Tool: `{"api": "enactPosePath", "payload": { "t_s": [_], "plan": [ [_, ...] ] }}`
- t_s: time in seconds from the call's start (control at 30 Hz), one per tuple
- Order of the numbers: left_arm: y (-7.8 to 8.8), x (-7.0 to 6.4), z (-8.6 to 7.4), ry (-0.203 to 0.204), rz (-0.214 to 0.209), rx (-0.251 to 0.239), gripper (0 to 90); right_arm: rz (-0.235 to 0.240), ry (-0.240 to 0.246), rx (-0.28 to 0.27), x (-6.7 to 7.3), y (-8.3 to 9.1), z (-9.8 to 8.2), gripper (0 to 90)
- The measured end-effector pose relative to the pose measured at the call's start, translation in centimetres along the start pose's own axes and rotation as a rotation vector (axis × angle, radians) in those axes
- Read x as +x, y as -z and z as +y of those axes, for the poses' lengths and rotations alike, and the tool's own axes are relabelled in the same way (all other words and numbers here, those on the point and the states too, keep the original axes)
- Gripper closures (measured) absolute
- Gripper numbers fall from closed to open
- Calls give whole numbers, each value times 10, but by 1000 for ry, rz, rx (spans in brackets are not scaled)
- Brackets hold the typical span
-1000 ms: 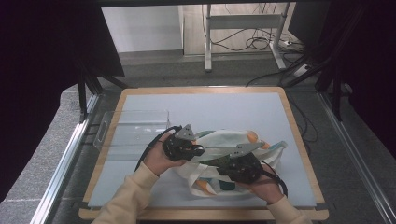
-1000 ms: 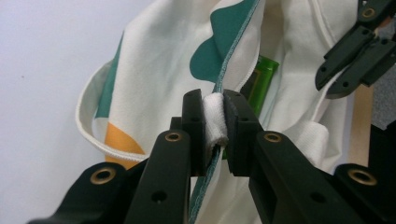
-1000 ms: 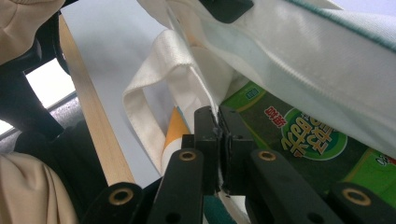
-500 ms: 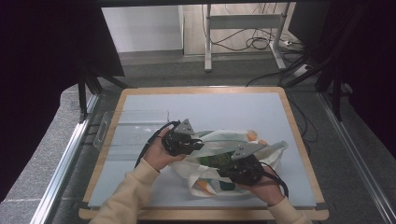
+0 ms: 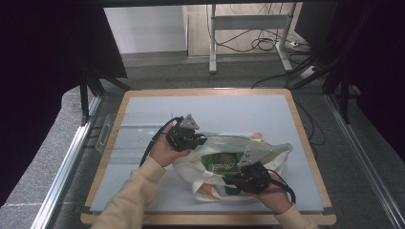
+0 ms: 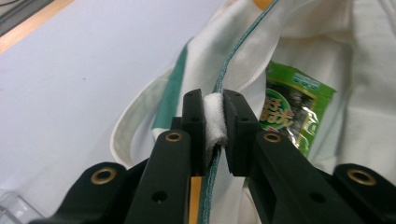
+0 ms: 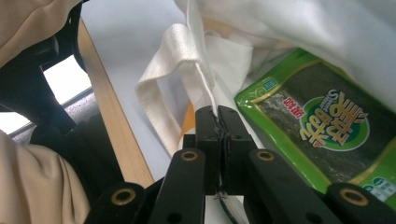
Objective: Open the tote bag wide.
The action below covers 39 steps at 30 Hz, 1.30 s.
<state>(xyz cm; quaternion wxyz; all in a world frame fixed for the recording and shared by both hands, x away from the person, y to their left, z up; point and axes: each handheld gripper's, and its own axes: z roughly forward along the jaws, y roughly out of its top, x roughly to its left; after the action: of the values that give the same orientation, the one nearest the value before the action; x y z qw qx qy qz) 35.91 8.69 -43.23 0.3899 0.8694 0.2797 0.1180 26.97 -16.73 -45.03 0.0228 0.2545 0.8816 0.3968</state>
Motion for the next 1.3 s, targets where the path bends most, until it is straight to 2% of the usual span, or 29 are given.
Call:
{"api": "enactPosePath", "payload": {
  "t_s": [0.1, 0.3, 0.37, 0.43, 0.47, 0.53, 0.57, 0.7, 0.83, 1.07, 1.3],
  "plan": [
    [-2, 5, 1, 17, 20, -4, 811, 9, 4, 2, 1, -1, -3, 869],
    [-8, 14, 0, 50, 23, 2, 811, 23, 4, 13, 4, -2, -6, 870],
    [-8, 17, 0, 37, 27, 18, 811, 28, 8, 15, 5, -2, -7, 870],
    [-9, 19, 1, 50, 29, 11, 811, 31, 7, 14, 5, -2, -9, 870],
    [-9, 20, 1, 37, 32, 24, 811, 34, 2, 19, 6, -2, -9, 870],
    [-10, 20, 3, 54, 36, 13, 811, 39, 3, 19, 6, -3, -10, 870],
    [-10, 22, 4, 37, 39, 29, 811, 42, 3, 24, 6, -3, -11, 870],
    [-13, 24, 6, 62, 45, 20, 811, 52, 5, 43, 7, -6, -12, 870],
    [-16, 29, 8, 66, 52, 30, 812, 61, 6, 55, 8, -9, -14, 869],
    [-24, 40, 12, 101, 61, 43, 812, 72, 5, 82, 11, -16, -19, 869],
    [-26, 43, 12, 100, 65, 54, 811, 79, -2, 94, 11, -19, -23, 869]
  ]
}}
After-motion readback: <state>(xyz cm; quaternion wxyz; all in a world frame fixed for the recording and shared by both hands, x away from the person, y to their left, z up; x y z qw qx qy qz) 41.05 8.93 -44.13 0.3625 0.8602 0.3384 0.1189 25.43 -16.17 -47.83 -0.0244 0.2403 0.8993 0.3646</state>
